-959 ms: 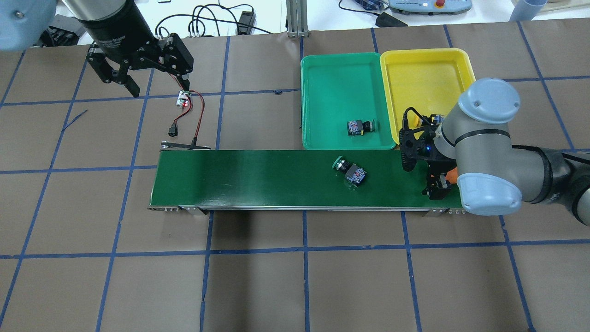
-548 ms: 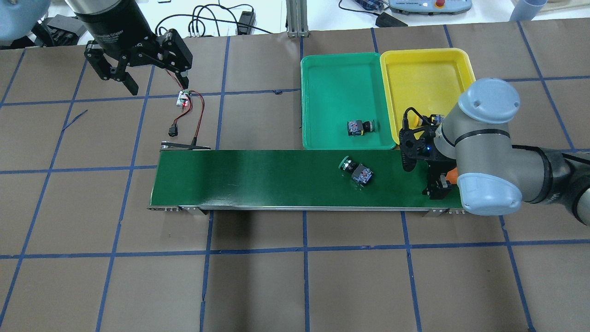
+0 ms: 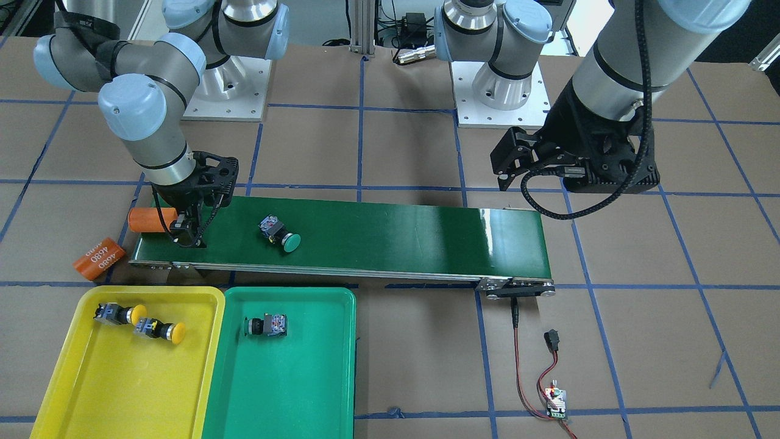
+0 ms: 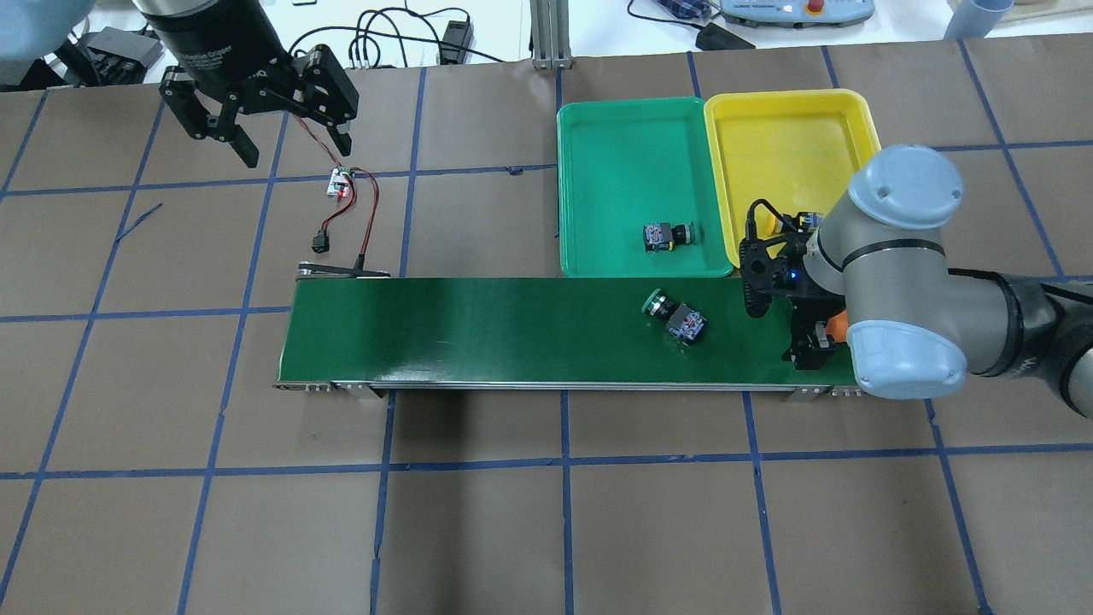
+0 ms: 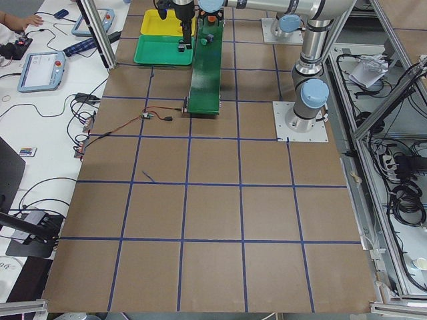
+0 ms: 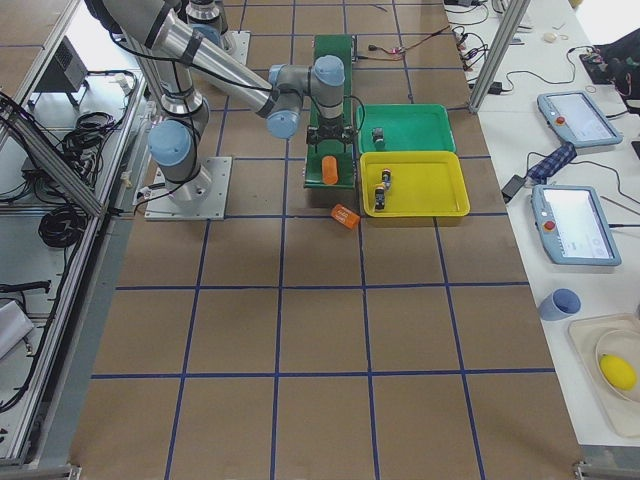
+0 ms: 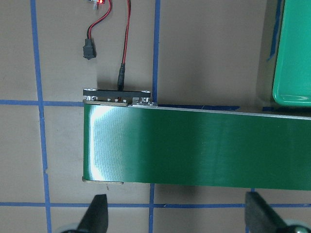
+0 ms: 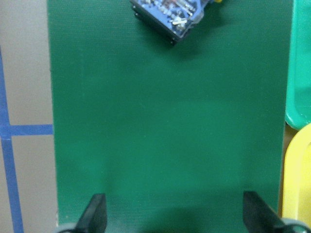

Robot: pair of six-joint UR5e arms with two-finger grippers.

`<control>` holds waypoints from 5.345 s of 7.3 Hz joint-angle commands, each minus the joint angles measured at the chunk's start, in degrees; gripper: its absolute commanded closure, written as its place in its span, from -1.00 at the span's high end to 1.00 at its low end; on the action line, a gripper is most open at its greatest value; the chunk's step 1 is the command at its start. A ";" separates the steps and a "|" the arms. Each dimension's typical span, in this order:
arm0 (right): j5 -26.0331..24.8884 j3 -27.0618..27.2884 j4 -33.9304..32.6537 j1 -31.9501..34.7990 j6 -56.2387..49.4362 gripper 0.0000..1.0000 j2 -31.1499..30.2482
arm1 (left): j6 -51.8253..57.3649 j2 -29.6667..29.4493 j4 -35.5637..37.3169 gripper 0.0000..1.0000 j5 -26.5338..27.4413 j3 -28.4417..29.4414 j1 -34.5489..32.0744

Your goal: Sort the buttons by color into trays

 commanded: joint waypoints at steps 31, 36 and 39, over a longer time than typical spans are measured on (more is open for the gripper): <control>-0.13 -1.13 -0.26 0.00 1.23 -0.82 0.47 | 0.79 0.82 1.02 1.00 0.43 0.31 -0.52; 1.53 -16.67 1.23 10.59 0.70 -0.78 10.81 | 0.79 0.30 1.28 1.00 0.60 0.31 -0.52; 0.83 -26.25 0.80 20.02 0.00 -0.71 20.66 | 0.79 0.38 1.38 1.00 0.51 0.31 -0.52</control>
